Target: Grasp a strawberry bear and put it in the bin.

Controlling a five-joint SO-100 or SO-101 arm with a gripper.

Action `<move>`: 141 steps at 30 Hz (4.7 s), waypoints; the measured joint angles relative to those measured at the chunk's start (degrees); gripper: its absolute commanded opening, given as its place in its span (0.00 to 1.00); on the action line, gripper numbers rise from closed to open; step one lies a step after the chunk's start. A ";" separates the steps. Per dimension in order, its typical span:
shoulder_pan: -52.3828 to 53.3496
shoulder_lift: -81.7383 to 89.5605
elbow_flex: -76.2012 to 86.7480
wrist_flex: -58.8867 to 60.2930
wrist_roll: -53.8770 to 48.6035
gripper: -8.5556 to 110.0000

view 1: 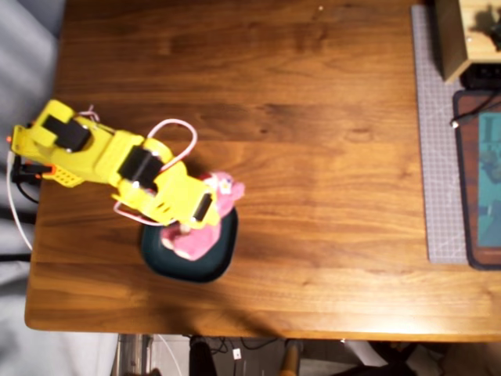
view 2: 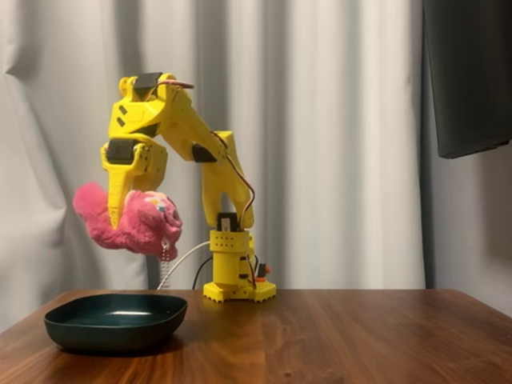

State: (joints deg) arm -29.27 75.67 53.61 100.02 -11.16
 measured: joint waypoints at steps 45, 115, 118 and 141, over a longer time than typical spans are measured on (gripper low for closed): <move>-2.37 4.92 11.07 -10.11 -1.23 0.35; 25.31 116.37 122.08 -28.21 -2.81 0.07; 25.31 116.37 122.08 -28.21 -2.81 0.07; 25.31 116.37 122.08 -28.13 -0.97 0.07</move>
State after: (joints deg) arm -3.96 192.04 175.69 71.89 -12.13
